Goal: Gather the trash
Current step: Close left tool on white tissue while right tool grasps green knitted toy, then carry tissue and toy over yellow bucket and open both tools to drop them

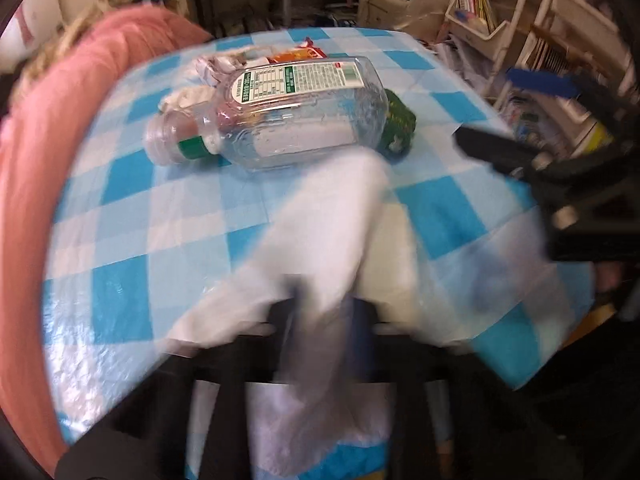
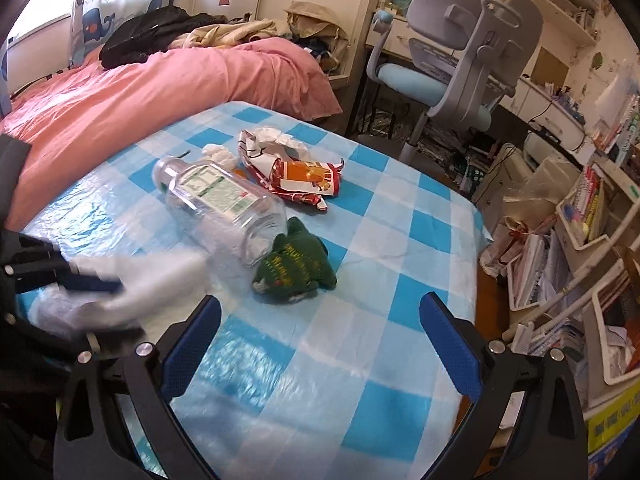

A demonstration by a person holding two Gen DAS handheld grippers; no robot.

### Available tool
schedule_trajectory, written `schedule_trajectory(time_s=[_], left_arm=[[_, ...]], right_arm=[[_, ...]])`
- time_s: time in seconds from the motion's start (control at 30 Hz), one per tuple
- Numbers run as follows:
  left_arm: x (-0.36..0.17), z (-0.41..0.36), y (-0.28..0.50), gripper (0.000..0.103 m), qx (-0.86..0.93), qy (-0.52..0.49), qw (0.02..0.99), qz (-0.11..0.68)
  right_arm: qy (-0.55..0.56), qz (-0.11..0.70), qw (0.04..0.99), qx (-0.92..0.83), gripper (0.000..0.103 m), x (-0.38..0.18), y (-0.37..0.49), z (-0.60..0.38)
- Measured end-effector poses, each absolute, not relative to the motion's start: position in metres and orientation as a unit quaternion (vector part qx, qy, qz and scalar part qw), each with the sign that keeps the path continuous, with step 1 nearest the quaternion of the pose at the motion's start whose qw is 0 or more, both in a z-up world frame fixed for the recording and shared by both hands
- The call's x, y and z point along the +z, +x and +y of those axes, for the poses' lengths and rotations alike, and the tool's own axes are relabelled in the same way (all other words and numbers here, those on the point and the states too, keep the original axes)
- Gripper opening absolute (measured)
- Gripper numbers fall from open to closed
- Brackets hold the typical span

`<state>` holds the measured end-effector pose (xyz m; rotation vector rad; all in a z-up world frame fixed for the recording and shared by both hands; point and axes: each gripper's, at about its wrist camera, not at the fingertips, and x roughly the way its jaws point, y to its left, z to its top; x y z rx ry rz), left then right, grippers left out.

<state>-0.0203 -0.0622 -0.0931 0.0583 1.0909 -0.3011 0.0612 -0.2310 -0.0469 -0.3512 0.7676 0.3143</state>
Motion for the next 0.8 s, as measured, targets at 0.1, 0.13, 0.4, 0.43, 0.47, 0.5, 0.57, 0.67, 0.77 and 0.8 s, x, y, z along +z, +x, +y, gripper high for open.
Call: schedule_trajectory(time_s=[0.1, 0.13, 0.4, 0.43, 0.47, 0.5, 0.57, 0.67, 0.77, 0.8], left_arm=[[-0.084, -0.051, -0.01, 0.003, -0.138, 0.001, 0.851, 0.507], [-0.08, -0.049, -0.009, 0.004, -0.141, -0.003, 0.852, 0.504], [-0.061, -0.029, -0.004, 0.004, -0.129, -0.019, 0.871, 0.473], [-0.059, -0.029, -0.005, 0.004, -0.127, -0.016, 0.873, 0.47], [-0.057, -0.027, -0.006, 0.004, -0.125, -0.013, 0.875, 0.467], [-0.056, -0.025, -0.006, 0.004, -0.124, -0.013, 0.877, 0.464], [-0.053, -0.021, -0.006, 0.004, -0.123, -0.017, 0.879, 0.46], [-0.049, -0.016, -0.007, 0.004, -0.123, -0.025, 0.882, 0.455], [-0.042, -0.01, -0.011, 0.004, -0.12, -0.033, 0.887, 0.445], [-0.04, -0.008, -0.012, 0.004, -0.119, -0.037, 0.888, 0.443]], right_arm=[[-0.176, 0.378, 0.895, 0.157, 0.095, -0.057, 0.077, -0.229], [-0.169, 0.381, 0.895, 0.159, 0.095, -0.06, 0.084, -0.228], [-0.124, 0.423, 0.879, 0.184, 0.066, -0.084, 0.12, -0.222], [-0.116, 0.437, 0.871, 0.193, 0.057, -0.088, 0.123, -0.22], [-0.109, 0.443, 0.867, 0.201, 0.044, -0.09, 0.122, -0.219], [-0.108, 0.443, 0.866, 0.206, 0.033, -0.089, 0.12, -0.218], [-0.113, 0.442, 0.866, 0.206, 0.027, -0.086, 0.117, -0.218], [-0.103, 0.436, 0.87, 0.204, 0.025, -0.076, 0.104, -0.224], [-0.092, 0.432, 0.875, 0.198, 0.025, -0.066, 0.092, -0.232], [-0.084, 0.427, 0.879, 0.194, 0.025, -0.059, 0.084, -0.236]])
